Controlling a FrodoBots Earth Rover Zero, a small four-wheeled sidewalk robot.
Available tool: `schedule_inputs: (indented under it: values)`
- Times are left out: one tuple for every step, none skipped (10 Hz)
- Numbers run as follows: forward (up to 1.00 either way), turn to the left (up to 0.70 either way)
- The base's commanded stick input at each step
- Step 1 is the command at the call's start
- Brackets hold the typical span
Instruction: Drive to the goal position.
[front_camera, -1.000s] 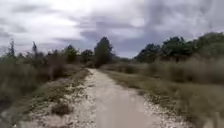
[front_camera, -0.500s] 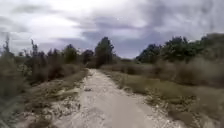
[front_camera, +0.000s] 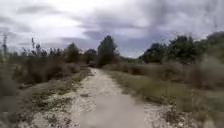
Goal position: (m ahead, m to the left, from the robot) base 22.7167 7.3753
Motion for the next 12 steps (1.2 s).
schedule_inputs:
  values:
    - [0.85,0.0]
    - [0.85,0.0]
    - [0.85,0.0]
    - [0.85,0.0]
    - [0.85,0.0]
    - [0.85,0.0]
    - [0.85,0.0]
    - [0.85,0.0]
    - [0.85,0.0]
    - [0.85,0.0]
    - [0.85,0.0]
    - [0.85,0.0]
